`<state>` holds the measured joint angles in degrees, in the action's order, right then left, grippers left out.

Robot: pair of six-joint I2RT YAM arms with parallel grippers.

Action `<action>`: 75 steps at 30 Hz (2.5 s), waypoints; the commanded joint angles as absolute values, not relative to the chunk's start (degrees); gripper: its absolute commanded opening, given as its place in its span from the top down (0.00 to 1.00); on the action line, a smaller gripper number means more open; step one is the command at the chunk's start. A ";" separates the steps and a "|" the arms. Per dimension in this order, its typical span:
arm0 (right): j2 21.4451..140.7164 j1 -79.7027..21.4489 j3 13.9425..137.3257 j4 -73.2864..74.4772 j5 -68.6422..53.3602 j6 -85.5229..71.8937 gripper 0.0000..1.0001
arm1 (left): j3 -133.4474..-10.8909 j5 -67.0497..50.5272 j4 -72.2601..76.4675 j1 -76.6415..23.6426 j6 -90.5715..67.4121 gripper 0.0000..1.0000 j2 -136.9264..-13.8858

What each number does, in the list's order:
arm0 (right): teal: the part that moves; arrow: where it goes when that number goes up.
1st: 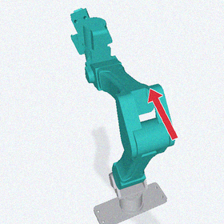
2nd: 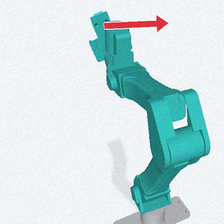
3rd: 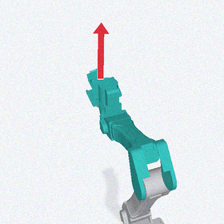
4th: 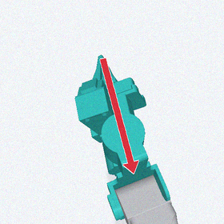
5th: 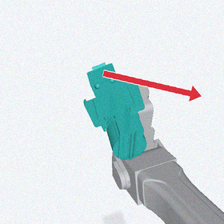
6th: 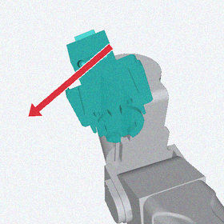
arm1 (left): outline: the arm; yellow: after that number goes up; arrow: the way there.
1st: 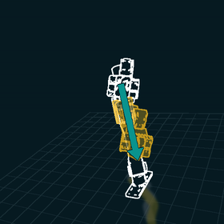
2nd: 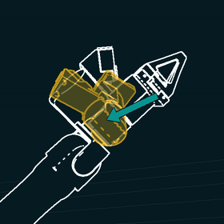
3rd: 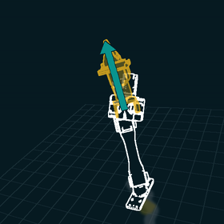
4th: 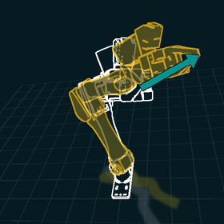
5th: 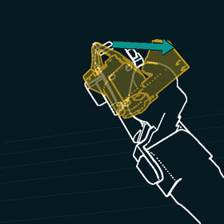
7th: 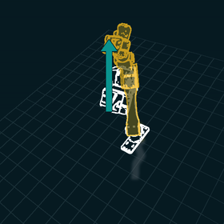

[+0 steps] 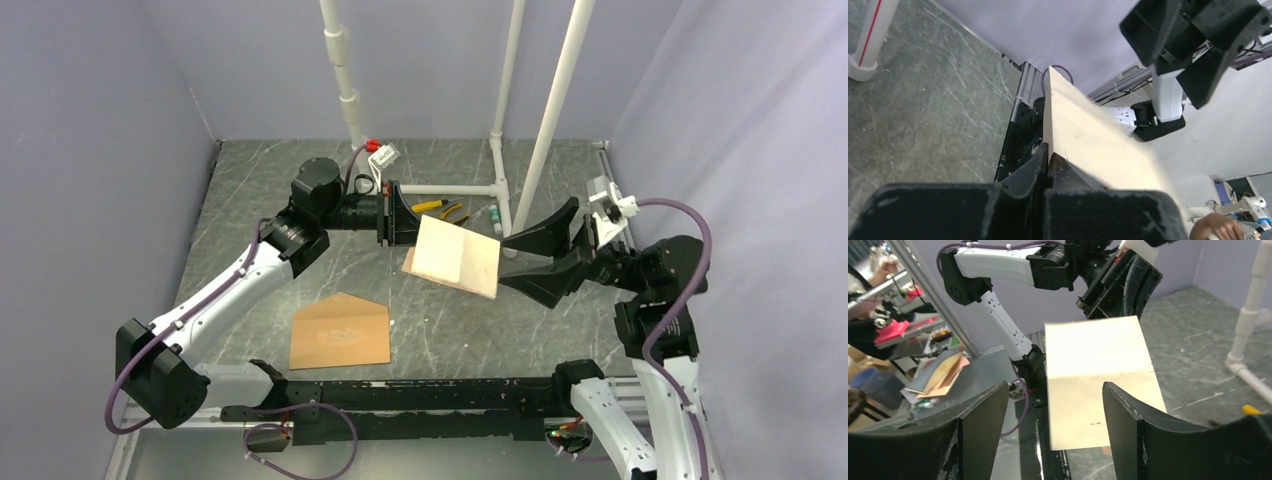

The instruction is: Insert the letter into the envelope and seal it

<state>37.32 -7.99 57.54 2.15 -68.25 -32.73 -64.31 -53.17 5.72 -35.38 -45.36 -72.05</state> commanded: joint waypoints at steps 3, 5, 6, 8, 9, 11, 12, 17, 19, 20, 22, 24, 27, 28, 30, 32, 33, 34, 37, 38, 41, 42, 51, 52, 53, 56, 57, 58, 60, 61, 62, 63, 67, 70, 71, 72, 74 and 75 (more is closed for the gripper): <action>36.22 -8.17 60.23 6.00 -59.67 -29.72 0.27 | -71.52 -47.26 -5.07 -35.42 -33.32 0.98 -72.83; 37.18 -8.25 58.62 3.44 -56.73 -32.50 0.27 | -72.66 -47.46 -6.55 -35.42 -30.74 0.98 -73.30; 37.60 -8.33 57.97 3.68 -54.81 -32.70 0.26 | -73.13 -48.48 -6.40 -35.42 -30.08 0.98 -73.54; 37.90 -8.70 57.41 6.03 -50.08 -30.92 0.23 | -73.77 -52.20 -5.64 -35.41 -29.58 0.98 -74.17; 37.82 -8.89 57.35 8.00 -48.39 -29.57 0.21 | -74.21 -54.32 -5.62 -35.42 -29.49 0.98 -74.45; 37.82 -9.04 56.78 8.63 -48.64 -27.69 0.15 | -74.84 -58.94 -5.82 -35.42 -28.72 0.98 -74.90; 38.11 -9.10 56.45 8.43 -50.17 -27.00 0.13 | -74.94 -61.11 -6.48 -35.42 -27.76 0.98 -74.96; 41.19 -12.40 55.76 11.83 -59.39 -19.35 0.12 | -75.26 -65.58 -12.94 -35.59 -21.48 0.97 -74.42; 41.76 -16.78 55.62 12.93 -59.26 -14.71 0.12 | -74.65 -67.36 -12.95 -35.75 -20.43 0.98 -73.76; 41.96 -19.16 55.33 12.38 -58.70 -12.72 0.12 | -74.21 -68.33 -12.23 -35.85 -20.25 0.98 -73.34; 42.96 -23.81 54.76 10.84 -58.30 -10.39 0.12 | -73.39 -70.16 -10.78 -36.09 -19.90 0.97 -72.54; 44.95 -26.80 55.01 10.92 -57.50 -8.10 0.12 | -72.95 -71.69 -10.55 -36.29 -18.98 0.97 -71.98; 47.35 -28.59 55.84 12.71 -58.50 -5.06 0.19 | -72.70 -74.02 -12.04 -36.61 -16.71 0.98 -71.34; 48.02 -28.93 56.41 13.95 -60.06 -3.77 0.27 | -72.68 -74.61 -13.06 -36.69 -15.62 0.98 -71.14; 48.77 -29.05 57.89 17.83 -64.50 -0.92 0.42 | -72.77 -74.61 -15.86 -36.68 -13.61 0.98 -70.74; 48.31 -29.09 58.55 20.86 -66.83 1.70 0.49 | -72.78 -74.53 -16.75 -36.67 -13.11 0.98 -70.58; 47.67 -29.09 58.23 21.17 -66.97 1.93 0.54 | -72.73 -75.05 -15.62 -36.73 -13.94 0.98 -70.62; 47.09 -29.09 57.78 21.10 -66.79 1.66 0.63 | -72.50 -75.54 -14.25 -36.77 -15.17 0.98 -70.71; 46.40 -29.07 57.12 19.39 -66.92 0.26 0.96 | -72.83 -75.55 -13.74 -37.08 -16.06 0.98 -71.21; 46.33 -29.07 57.05 18.50 -67.31 -1.10 1.00 | -73.25 -74.75 -14.77 -37.10 -15.49 0.96 -71.35; 45.29 -29.18 56.96 16.42 -66.68 -3.42 1.00 | -75.56 -68.09 -22.30 -37.16 -10.60 0.75 -71.08; 44.71 -29.14 56.95 16.33 -65.83 -3.58 1.00 | -76.54 -63.59 -25.43 -37.08 -8.89 0.65 -70.88; 43.77 -29.09 55.20 19.94 -46.21 -5.91 1.00 | -81.60 13.82 -48.10 -37.02 -17.23 0.34 -72.09; 44.14 -29.11 55.12 19.80 -43.27 -7.01 1.00 | -81.86 17.49 -49.01 -37.08 -18.94 0.35 -71.86; 44.77 -29.09 55.22 19.94 -40.83 -7.82 1.00 | -81.98 17.31 -49.13 -37.09 -19.22 0.39 -71.32; 47.35 -29.07 56.33 20.53 -37.63 -9.50 1.00 | -79.35 5.41 -42.43 -37.09 -16.28 0.39 -66.28; 48.21 -29.04 56.55 20.25 -37.81 -10.06 1.00 | -77.63 0.30 -38.85 -37.09 -15.01 0.37 -64.34; 49.21 -29.04 56.59 19.62 -38.01 -10.95 1.00 | -76.07 -5.99 -35.86 -37.08 -14.03 0.37 -62.66; 50.92 -29.07 56.84 18.17 -39.09 -13.42 1.00 | -73.52 -16.62 -30.43 -37.09 -13.37 0.35 -60.35; 51.54 -29.17 56.75 16.58 -40.42 -14.51 1.00 | -72.45 -22.02 -27.92 -37.09 -13.47 0.33 -59.66; 51.93 -29.18 56.44 14.87 -42.02 -15.78 1.00 | -71.22 -26.97 -25.17 -37.08 -13.90 0.31 -59.30; 52.04 -29.18 55.86 12.34 -44.36 -17.19 1.00 | -70.14 -31.44 -22.80 -37.16 -14.35 0.30 -59.36; 51.73 -29.24 54.22 2.88 -51.27 -23.43 1.00 | -69.18 -42.83 -20.25 -38.72 -14.20 0.27 -63.05; 52.22 -29.50 54.59 0.29 -54.84 -25.73 1.00 | -70.60 -42.43 -22.52 -41.99 -11.92 0.27 -66.53; 52.33 -29.67 54.78 0.27 -55.34 -25.83 1.00 | -71.12 -42.77 -23.06 -42.87 -11.09 0.28 -67.48; 52.42 -29.77 55.02 0.25 -55.44 -25.65 1.00 | -71.73 -43.62 -23.50 -43.58 -10.42 0.30 -68.40; 52.71 -29.88 55.54 1.55 -55.41 -24.82 1.00 | -72.59 -44.91 -23.91 -44.34 -9.05 0.34 -69.34; 52.83 -29.84 55.91 2.32 -55.44 -24.45 1.00 | -72.75 -45.04 -23.91 -44.44 -8.75 0.36 -69.44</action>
